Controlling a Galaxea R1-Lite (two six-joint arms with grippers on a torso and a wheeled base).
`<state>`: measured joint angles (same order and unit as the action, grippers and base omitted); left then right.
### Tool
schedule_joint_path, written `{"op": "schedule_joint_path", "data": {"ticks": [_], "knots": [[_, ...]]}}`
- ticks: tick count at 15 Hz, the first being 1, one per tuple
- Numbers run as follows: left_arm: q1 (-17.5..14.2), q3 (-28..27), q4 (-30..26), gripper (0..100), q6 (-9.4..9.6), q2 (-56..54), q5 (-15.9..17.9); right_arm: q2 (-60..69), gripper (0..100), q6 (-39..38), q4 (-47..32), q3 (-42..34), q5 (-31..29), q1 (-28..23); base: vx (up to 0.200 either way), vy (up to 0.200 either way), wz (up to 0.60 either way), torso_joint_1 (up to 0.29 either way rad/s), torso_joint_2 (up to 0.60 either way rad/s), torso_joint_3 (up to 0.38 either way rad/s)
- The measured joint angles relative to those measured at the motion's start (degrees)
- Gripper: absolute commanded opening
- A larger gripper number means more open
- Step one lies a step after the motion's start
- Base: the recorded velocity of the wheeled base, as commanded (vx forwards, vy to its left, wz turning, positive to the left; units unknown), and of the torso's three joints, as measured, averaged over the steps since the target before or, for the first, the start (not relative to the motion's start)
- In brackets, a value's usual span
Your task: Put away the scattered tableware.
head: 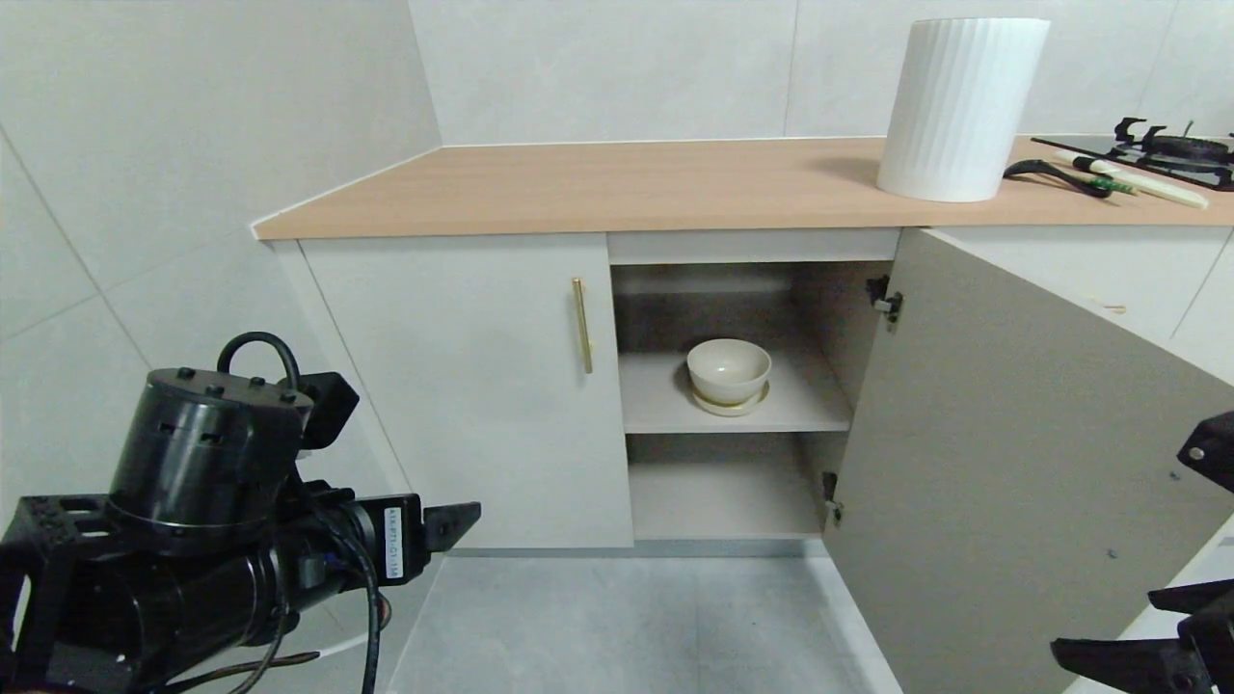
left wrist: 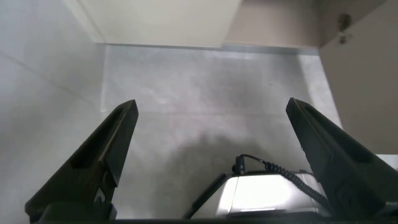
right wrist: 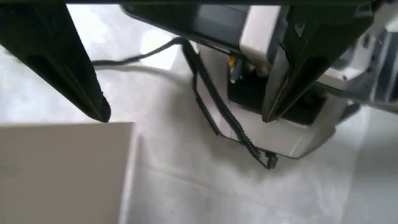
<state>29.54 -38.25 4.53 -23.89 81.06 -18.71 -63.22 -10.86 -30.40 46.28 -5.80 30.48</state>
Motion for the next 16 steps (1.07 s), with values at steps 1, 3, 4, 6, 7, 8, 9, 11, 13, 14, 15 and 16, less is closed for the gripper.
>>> {"op": "schedule_joint_path", "data": {"ticks": [1, 3, 4, 6, 7, 8, 9, 11, 13, 14, 15, 16], "knots": [[0.00, 0.02, 0.02, 100, 0.00, 0.01, 0.00, 0.62, 100, 0.27, -0.50, 0.13, -0.07, 0.00, 0.000, -0.200, 0.00, 0.002, 0.01, 0.002], [0.00, 0.02, -0.02, 100, 0.04, 0.04, 0.00, 1.67, 100, 0.52, -2.77, 1.01, -0.16, 0.00, 0.000, 0.000, 0.00, 0.000, 0.00, 0.000], [0.00, 0.13, -0.05, 100, 0.02, 0.04, 0.02, 2.04, 100, 1.04, -4.79, 1.40, -0.21, 0.00, 0.000, 0.000, 0.00, 0.000, 0.00, 0.000], [0.00, 0.11, 0.02, 100, 0.02, 0.04, 0.07, 2.89, 100, 2.06, -8.51, 2.47, -0.32, -0.05, 0.000, 0.000, 0.00, 0.000, 0.00, 0.000], [-0.02, 0.11, -0.02, 100, 0.02, 0.06, 0.02, 3.28, 100, 2.22, -9.75, 3.28, -0.44, -0.05, 0.000, 0.000, 0.00, 0.000, 0.00, 0.000], [-0.07, 0.11, -0.05, 100, 0.02, 0.04, 0.00, 3.58, 100, 2.27, -11.53, 4.11, -2.29, -0.13, 0.000, 0.000, 0.00, 0.000, 0.00, 0.000], [0.00, 0.11, 0.00, 100, 0.02, 0.01, 0.02, 3.80, 100, 2.27, -11.98, 4.91, -4.57, -0.85, 0.000, 0.000, 0.00, 0.000, 0.00, 0.000], [0.00, 0.11, 0.00, 100, 0.02, 0.04, 0.07, 4.01, 100, 2.27, -12.11, 5.92, -6.40, -2.89, 0.000, 0.000, 0.00, 0.000, 0.00, 0.000], [-0.05, 0.11, -0.02, 100, 0.02, 0.04, 0.09, 4.12, 100, 2.30, -12.15, 7.33, -7.25, -6.30, 0.000, 0.000, 0.00, 0.000, 0.00, 0.000], [0.00, 0.11, 0.00, 100, 0.02, 0.06, 0.11, 4.16, 100, 3.15, -12.21, 7.89, -7.58, -8.51, 0.000, 0.000, 0.00, 0.000, 0.00, 0.000], [0.01, 0.11, 0.00, 100, 0.02, 0.06, 0.11, 4.18, 100, 4.55, -12.18, 8.29, -7.79, -11.22, 0.000, 0.000, 0.00, 0.000, 0.00, 0.000], [-0.02, 0.11, 0.00, 100, -0.02, 0.06, 0.07, 4.10, 100, 5.75, -11.85, 8.59, -7.91, -14.10, 0.000, 0.000, 0.00, 0.000, 0.00, 0.000]]}}
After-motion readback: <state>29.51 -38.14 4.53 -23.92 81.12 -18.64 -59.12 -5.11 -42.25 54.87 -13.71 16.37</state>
